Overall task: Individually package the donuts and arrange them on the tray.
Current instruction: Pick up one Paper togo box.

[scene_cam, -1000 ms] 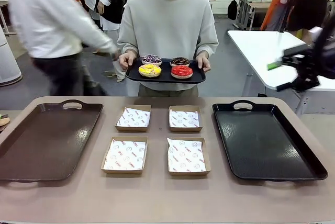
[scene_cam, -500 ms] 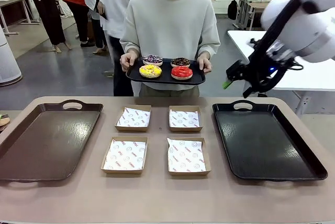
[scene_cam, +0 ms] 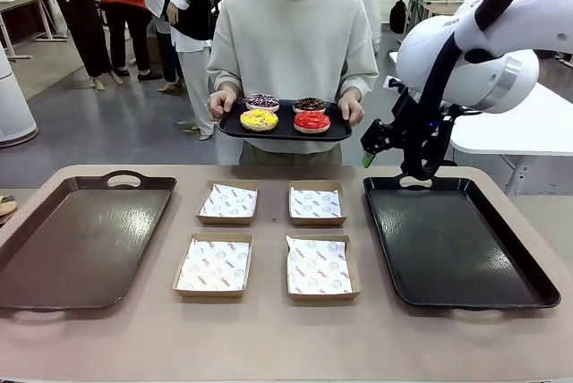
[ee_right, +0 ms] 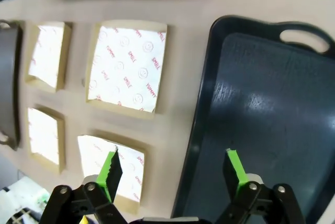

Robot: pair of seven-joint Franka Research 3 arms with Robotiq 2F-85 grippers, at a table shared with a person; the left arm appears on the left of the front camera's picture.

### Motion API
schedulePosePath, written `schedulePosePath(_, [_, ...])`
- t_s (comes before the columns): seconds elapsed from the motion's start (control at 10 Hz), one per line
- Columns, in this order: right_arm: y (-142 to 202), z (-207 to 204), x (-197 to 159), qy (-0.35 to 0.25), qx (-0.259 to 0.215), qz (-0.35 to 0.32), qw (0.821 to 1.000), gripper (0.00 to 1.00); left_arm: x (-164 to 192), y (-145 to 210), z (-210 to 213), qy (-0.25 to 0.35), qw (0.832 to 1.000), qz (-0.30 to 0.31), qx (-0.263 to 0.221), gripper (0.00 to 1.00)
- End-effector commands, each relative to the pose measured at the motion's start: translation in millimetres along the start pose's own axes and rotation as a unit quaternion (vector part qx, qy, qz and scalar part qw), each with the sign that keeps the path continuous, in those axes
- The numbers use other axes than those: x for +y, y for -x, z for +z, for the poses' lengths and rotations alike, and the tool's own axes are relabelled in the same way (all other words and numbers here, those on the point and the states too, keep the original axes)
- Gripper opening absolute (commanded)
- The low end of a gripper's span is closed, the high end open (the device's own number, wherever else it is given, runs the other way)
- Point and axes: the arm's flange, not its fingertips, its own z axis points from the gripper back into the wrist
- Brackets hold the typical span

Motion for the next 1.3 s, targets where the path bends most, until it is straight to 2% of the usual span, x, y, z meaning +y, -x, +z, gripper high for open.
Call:
schedulePosePath(0.0, [10.1, -15.4, 13.0, 0.034, 0.004, 0.001, 0.999, 1.00, -1.3, -1.4, -0.2, 0.006, 1.000, -0.003, -0.005, 1.00])
schedulePosePath(0.4, [34.3, -32.6, 23.1, 0.025, 0.016, 0.029, 0.999, 1.00, -1.3, -1.4, -0.2, 0.006, 1.000, -0.003, -0.005, 1.00])
schedulePosePath(0.5, [21.2, -27.2, 21.4, 0.021, 0.022, 0.022, 0.999, 1.00, -1.3, -1.4, -0.2, 0.006, 1.000, -0.003, -0.005, 1.00])
schedulePosePath(1.2, [21.2, -27.2, 21.4, 0.021, 0.022, 0.022, 0.999, 1.00, -1.3, -1.4, -0.2, 0.006, 1.000, -0.003, -0.005, 1.00])
